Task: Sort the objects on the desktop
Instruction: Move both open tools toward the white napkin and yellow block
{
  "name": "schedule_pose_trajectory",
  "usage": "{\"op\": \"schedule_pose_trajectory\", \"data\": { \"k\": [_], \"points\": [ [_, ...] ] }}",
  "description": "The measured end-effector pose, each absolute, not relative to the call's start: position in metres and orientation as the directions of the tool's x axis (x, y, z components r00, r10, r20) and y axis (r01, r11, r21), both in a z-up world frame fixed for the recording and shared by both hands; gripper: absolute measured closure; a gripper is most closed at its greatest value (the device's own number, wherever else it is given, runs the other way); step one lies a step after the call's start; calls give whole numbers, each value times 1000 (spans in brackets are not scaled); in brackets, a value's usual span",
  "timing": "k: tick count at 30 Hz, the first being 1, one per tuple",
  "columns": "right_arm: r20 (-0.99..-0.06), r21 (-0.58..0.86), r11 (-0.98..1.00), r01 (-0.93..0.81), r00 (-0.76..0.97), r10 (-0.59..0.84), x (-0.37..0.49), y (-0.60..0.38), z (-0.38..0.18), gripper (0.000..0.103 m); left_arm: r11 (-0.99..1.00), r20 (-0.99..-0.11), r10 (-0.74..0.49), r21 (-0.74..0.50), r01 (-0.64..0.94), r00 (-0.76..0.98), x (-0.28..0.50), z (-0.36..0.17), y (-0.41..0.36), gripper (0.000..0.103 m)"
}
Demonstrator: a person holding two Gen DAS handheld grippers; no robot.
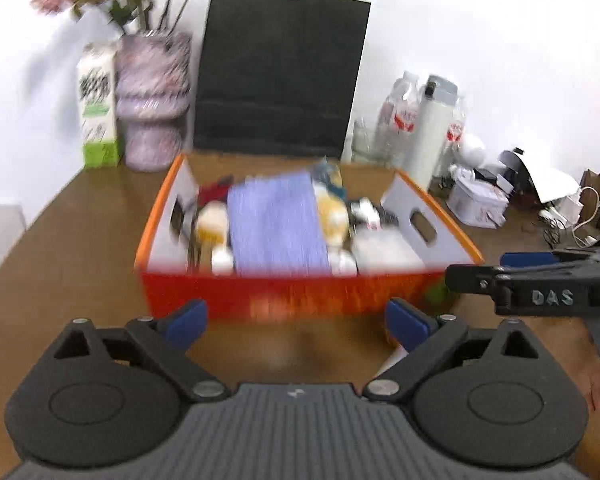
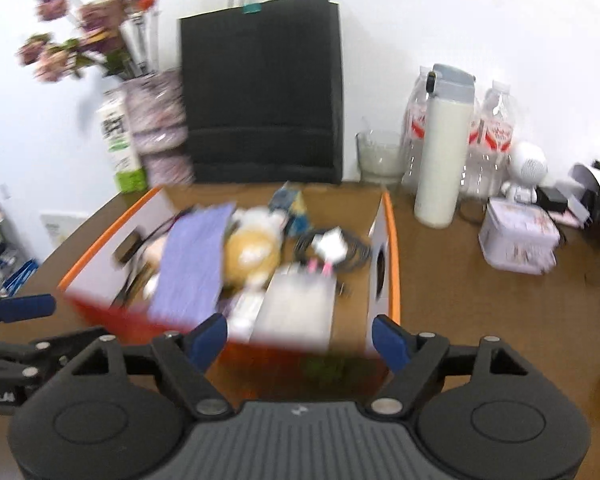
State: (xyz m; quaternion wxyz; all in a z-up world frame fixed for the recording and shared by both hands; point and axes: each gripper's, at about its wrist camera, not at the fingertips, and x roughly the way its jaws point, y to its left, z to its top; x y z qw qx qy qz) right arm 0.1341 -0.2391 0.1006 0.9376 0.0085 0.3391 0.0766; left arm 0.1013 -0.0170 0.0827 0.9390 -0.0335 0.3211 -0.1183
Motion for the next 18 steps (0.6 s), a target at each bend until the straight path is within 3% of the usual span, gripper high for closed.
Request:
{"op": "schedule_pose_trajectory", "data": {
  "k": [8, 13, 18],
  "points": [
    [-605, 134, 977, -166, 767, 213, 18, -226, 70, 20, 985, -640, -172, -108, 133, 749, 20, 39, -12, 4],
    [-576, 68, 987, -144, 802, 156, -46, -222, 50, 20, 989, -626, -145, -81, 120, 766, -26, 26, -9, 3],
    [-554, 43, 986, -161, 818, 157, -85, -219, 41, 21, 964, -599, -265, -138, 229, 755, -48, 22, -12, 0]
  ]
}}
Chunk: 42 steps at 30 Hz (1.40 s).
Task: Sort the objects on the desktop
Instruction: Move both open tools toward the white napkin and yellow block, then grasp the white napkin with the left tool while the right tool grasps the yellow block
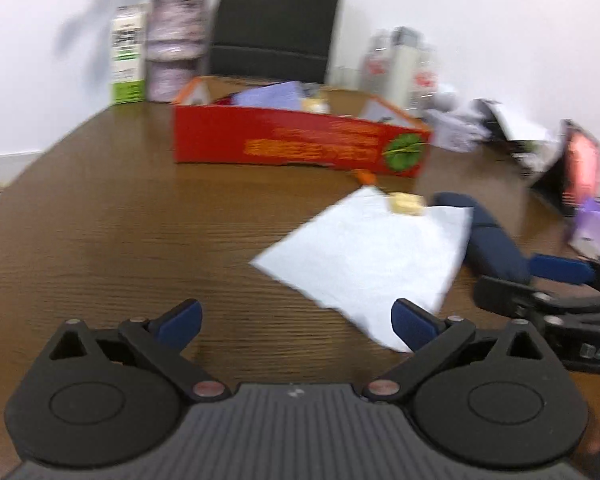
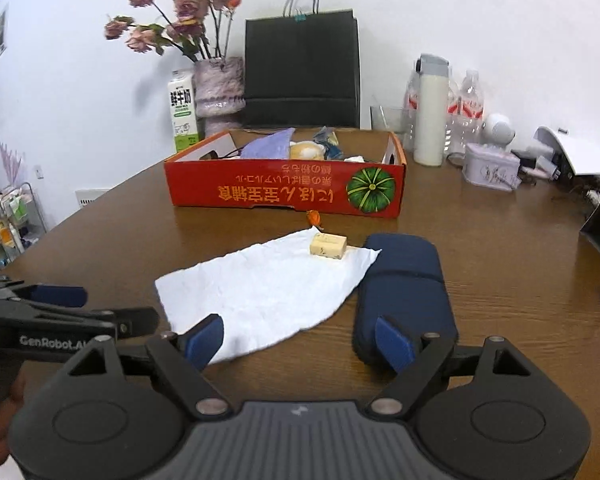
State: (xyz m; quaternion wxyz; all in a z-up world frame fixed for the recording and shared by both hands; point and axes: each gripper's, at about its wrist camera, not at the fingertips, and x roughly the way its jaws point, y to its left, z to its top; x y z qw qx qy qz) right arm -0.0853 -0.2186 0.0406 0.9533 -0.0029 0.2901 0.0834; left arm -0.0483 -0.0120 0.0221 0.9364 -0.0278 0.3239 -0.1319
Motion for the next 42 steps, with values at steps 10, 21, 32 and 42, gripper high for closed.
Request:
{"op": "schedule_pose_trajectory", "data": {
  "k": [10, 21, 32, 42],
  "points": [
    [-508, 46, 997, -68, 857, 82, -54, -252, 56, 52, 909, -570, -386, -101, 405, 725, -4, 26, -58, 2],
    [-629, 0, 993, -116, 772, 90, 61, -211, 26, 68, 873, -676, -351, 14, 487, 648, 34, 1, -85, 12],
    [-525, 67, 995, -76, 845, 100, 35, -226, 31, 71, 892, -644, -390, -87, 443, 659, 20, 7, -55, 98],
    [-559, 56, 980, -189, 808, 188, -33, -209, 29, 71, 962, -588, -260, -87, 259, 766, -20, 35, 2, 99]
  ]
}}
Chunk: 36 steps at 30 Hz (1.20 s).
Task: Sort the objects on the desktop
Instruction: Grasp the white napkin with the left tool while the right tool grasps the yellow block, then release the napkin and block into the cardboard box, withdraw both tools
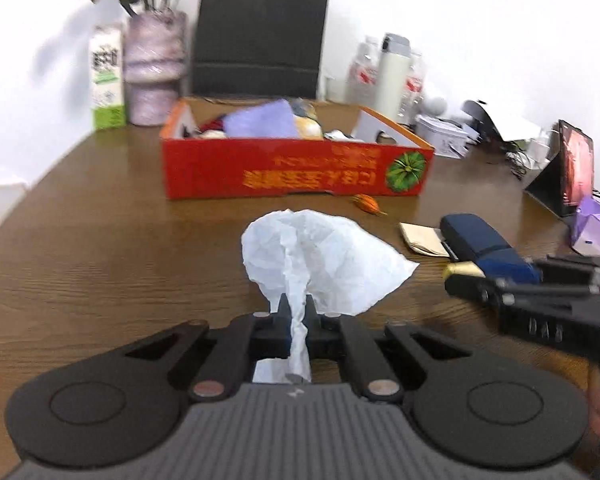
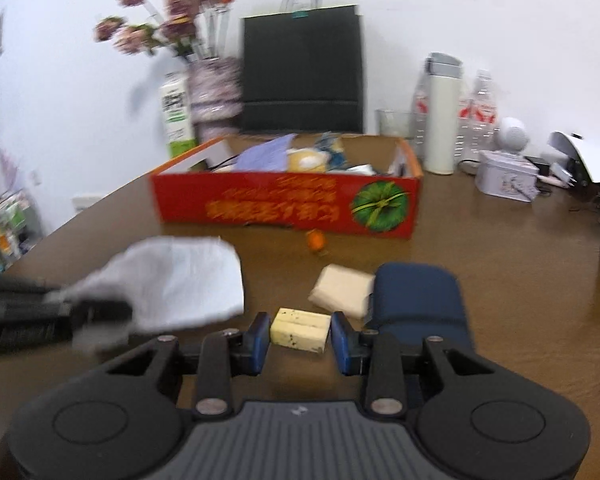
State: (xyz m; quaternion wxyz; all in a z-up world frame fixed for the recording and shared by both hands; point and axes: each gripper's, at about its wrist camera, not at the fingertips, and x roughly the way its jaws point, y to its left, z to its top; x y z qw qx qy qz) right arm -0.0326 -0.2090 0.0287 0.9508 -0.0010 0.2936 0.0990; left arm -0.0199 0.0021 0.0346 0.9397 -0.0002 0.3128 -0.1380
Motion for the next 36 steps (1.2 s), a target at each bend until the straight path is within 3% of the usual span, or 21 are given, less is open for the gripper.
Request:
{"op": "schedule_pose_trajectory", "data": {
  "k": [7, 10, 13, 16, 20, 25, 26, 28, 29, 30, 36],
  "points": [
    [-486, 59, 976, -208, 848, 210, -65, -206, 58, 71, 961, -452, -269, -74, 265, 850, -43, 86, 13, 98],
    [-442, 78, 975, -207, 870, 220, -62, -216, 82, 71, 957, -366, -281, -40, 287, 887, -24, 114, 12, 98],
    [-410, 90, 975, -204, 885, 223, -46, -227, 110, 71, 953, -350, -289, -13, 304, 891, 15, 139, 8, 98],
    [-377, 57, 979, -193, 904, 201, -21, -232, 134, 71, 951, -395, -297, -40, 307, 869, 70, 154, 3, 98],
    [-402, 98, 978, -185, 892, 209, 45, -243, 149, 71, 955, -488, -291, -97, 280, 823, 144, 149, -5, 98],
    [-560, 266, 957, -112, 791, 248, 154, -266, 122, 71, 972, -609, -232, -108, 211, 758, 215, 106, -16, 98],
    [-579, 272, 958, -87, 780, 236, 170, -268, 115, 70, 975, -621, -218, -110, 192, 753, 225, 98, -16, 95],
    [-617, 270, 963, -21, 764, 189, 200, -272, 100, 68, 980, -617, -198, -116, 161, 761, 241, 81, -16, 72],
    [-636, 272, 962, 5, 751, 176, 212, -274, 92, 58, 981, -617, -194, -112, 159, 763, 247, 77, -15, 40],
    [-664, 274, 961, 26, 728, 170, 225, -276, 84, 53, 983, -608, -185, -102, 155, 772, 247, 76, -14, 26],
    [-641, 241, 970, 23, 755, 141, 234, -278, 87, 37, 985, -541, -170, -79, 151, 823, 241, 101, -5, 15]
  ]
}}
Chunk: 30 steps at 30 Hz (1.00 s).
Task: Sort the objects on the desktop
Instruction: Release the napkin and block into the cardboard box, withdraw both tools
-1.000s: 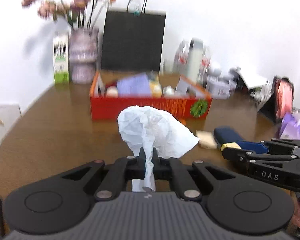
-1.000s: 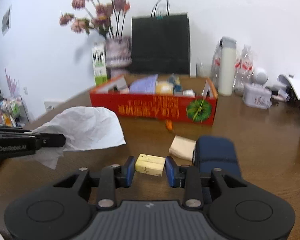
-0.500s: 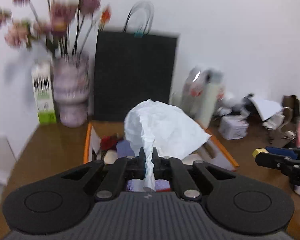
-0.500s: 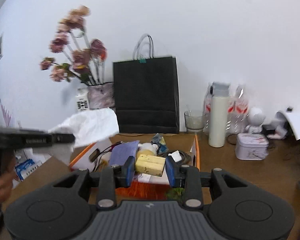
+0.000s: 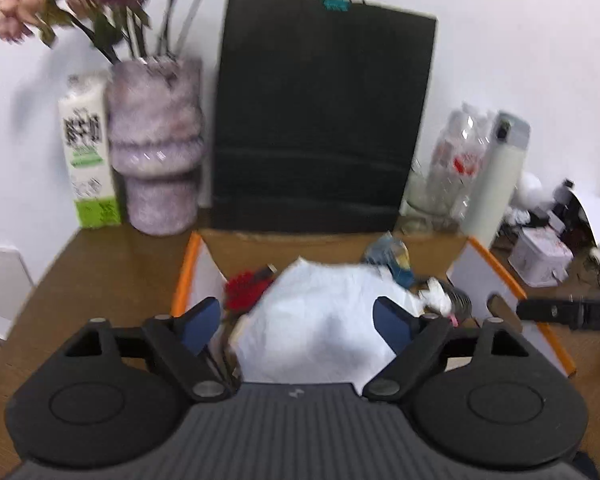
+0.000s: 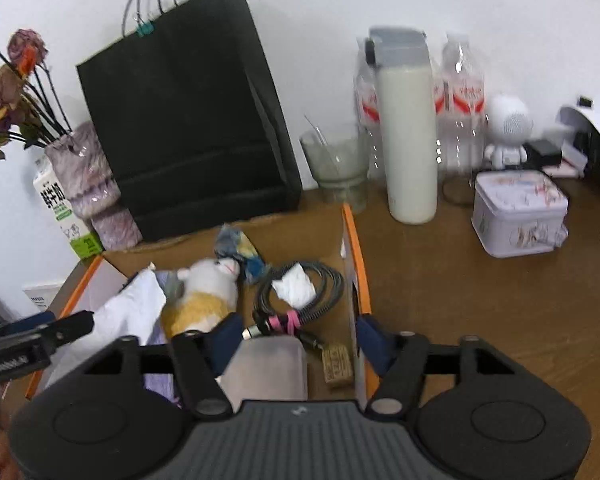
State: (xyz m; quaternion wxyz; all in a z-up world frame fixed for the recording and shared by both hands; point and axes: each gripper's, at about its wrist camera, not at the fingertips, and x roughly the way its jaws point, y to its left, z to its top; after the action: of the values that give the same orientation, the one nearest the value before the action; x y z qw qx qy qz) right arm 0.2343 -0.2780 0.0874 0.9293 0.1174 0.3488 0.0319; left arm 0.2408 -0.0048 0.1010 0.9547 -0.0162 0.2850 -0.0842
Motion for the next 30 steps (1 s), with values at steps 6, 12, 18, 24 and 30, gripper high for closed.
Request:
{"op": "schedule_pose_trajectory", "data": {
  "k": [6, 12, 18, 24, 30],
  "points": [
    [-630, 186, 981, -58, 759, 165, 210, -256, 100, 35, 991, -561, -128, -109, 80, 818, 217, 119, 5, 8],
    [-610, 92, 990, -110, 779, 143, 122, -243, 88, 25, 974, -561, -151, -226, 25, 814, 113, 81, 23, 2],
    [-664, -122, 991, -58, 747, -38, 33, -235, 44, 17, 977, -611, -151, -213, 23, 777, 26, 34, 12, 2],
    [-662, -117, 993, -13, 746, -69, -31, -236, 27, 17, 990, -627, -128, -121, 67, 768, -41, 18, -6, 2],
    [-655, -51, 994, -95, 754, 39, -97, -222, 19, 16, 986, -644, -167, -124, 114, 747, -80, 11, -14, 1]
  ]
}}
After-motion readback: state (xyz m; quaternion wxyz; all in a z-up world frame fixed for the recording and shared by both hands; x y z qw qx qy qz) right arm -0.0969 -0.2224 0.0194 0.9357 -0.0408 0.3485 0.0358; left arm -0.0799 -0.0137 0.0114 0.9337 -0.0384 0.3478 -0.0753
